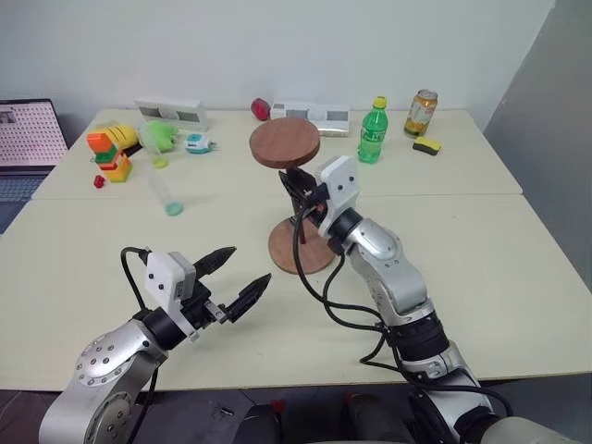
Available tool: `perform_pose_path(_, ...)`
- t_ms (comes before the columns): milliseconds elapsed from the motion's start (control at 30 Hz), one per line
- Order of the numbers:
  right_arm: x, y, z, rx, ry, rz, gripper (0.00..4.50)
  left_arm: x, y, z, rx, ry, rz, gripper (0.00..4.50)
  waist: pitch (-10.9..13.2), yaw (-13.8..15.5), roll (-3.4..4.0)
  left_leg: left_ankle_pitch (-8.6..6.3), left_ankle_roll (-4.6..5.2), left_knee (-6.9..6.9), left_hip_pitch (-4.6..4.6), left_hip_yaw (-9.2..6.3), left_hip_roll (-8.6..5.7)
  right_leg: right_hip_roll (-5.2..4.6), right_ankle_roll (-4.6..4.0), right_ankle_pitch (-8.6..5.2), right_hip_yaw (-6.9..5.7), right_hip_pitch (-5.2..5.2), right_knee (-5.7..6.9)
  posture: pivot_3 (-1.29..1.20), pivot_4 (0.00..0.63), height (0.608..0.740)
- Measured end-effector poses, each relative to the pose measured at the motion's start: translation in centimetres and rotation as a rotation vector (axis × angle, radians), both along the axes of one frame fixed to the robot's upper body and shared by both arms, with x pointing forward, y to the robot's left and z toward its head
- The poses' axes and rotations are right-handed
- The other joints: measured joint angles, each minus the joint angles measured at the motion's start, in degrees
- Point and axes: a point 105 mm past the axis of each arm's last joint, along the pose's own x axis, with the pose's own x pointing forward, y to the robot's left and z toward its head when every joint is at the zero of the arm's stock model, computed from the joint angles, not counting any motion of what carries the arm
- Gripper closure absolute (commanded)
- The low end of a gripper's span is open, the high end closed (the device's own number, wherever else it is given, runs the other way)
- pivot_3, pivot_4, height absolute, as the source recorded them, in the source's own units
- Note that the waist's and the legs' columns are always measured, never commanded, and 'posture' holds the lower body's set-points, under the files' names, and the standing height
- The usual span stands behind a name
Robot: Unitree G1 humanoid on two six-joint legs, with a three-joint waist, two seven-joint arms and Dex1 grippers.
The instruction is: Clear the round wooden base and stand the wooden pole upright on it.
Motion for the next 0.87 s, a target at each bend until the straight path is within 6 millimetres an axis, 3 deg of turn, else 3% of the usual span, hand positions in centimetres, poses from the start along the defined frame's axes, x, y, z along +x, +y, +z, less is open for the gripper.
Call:
perform_pose_path(67,0.3,0.0,-0.8,-0.031,0.044,0.000,3.33,0.1,0.0,0.1,0.000,-0.004,0.000,0.00,0.0,0.0,-0.03,0.00,0.00,-0.15,0.16,0.01,0.00,0.00,0.00,0.00,0.01,0.04,-0.16,0.00,0.150,0.740)
perform_pose_path(100,0.8,-0.4,-2.8,-0.075,0.124,-0.009,3.04,0.1,-0.1,0.2,0.000,-0.010,-0.002,0.00,0.0,0.0,-0.11,0.00,0.00,-0.21,0.13,-0.04,0.01,0.01,-0.01,0.01,-0.03,0.03,-0.25,0.00,0.150,0.740)
perform_pose_path(133,1.0,-0.9,-6.3,-0.128,0.251,-0.017,2.89,0.1,-0.1,0.3,0.000,-0.011,-0.002,0.00,0.3,0.4,-0.23,0.01,-0.01,-0.21,-0.02,-0.05,0.00,0.00,-0.01,0.01,-0.04,-0.03,-0.32,0.00,0.150,0.740)
perform_pose_path(200,0.8,-2.0,-9.2,-0.190,0.359,-0.024,2.37,0.2,0.1,0.1,-0.002,-0.004,0.001,0.00,0.7,0.7,-0.05,0.04,-0.04,-0.01,-0.99,-0.01,-0.04,-0.01,0.10,0.18,-0.08,-0.70,-0.26,0.00,0.150,0.740)
perform_pose_path(233,0.8,-2.3,-9.3,-0.204,0.374,-0.019,2.08,0.4,0.1,0.1,-0.002,-0.005,0.002,0.00,0.7,0.8,0.06,0.16,-0.26,0.18,-1.56,0.01,-0.06,-0.04,0.13,0.23,-0.01,-1.35,-0.04,0.00,0.150,0.740)
perform_pose_path(300,0.6,-2.6,-8.1,-0.215,0.356,0.012,1.60,1.0,0.1,0.7,-0.003,-0.022,-0.004,0.00,0.7,0.8,0.02,0.18,-0.30,0.31,-2.17,0.04,-0.01,-0.04,0.12,0.23,-0.16,-1.85,0.03,0.00,0.150,0.740)
perform_pose_path(400,-0.4,-3.3,-6.4,-0.275,0.343,0.083,0.89,1.8,0.3,0.9,0.027,0.020,-0.056,0.00,0.7,0.9,0.03,0.17,-0.29,0.27,-2.37,-0.02,0.00,-0.05,0.10,0.21,-0.26,-2.00,0.04,0.00,0.150,0.740)
perform_pose_path(533,-1.4,-6.5,-7.0,-0.420,0.414,0.107,0.03,3.2,1.5,1.0,0.121,0.135,-0.133,0.00,0.8,1.2,0.05,0.07,-0.07,0.36,-2.43,-0.09,-0.11,-0.06,0.10,0.21,-0.35,-2.02,0.13,0.00,0.150,0.740)
perform_pose_path(667,-2.8,-10.7,-6.4,-0.557,0.449,0.126,0.01,5.4,3.5,3.2,0.266,0.179,-0.191,0.00,1.2,1.4,0.04,0.07,-0.05,0.36,-2.44,-0.14,-0.14,-0.02,0.10,0.21,-0.46,-2.02,0.12,0.00,0.150,0.740)
perform_pose_path(767,-3.4,-13.5,-4.1,-0.574,0.431,0.114,0.01,7.1,6.2,5.2,0.319,0.173,-0.145,0.00,1.3,0.9,0.04,0.06,-0.03,0.30,-2.43,-0.04,-0.12,-0.01,0.10,0.21,-0.38,-2.01,-0.03,0.00,0.150,0.740)
perform_pose_path(867,-4.0,-13.9,-2.8,-0.529,0.425,0.136,0.01,7.1,6.3,4.4,0.333,0.213,-0.196,0.00,1.3,-0.1,0.03,0.09,-0.07,0.29,-2.53,0.03,-0.08,0.01,0.10,0.20,-0.31,-2.12,-0.03,0.00,0.150,0.740)
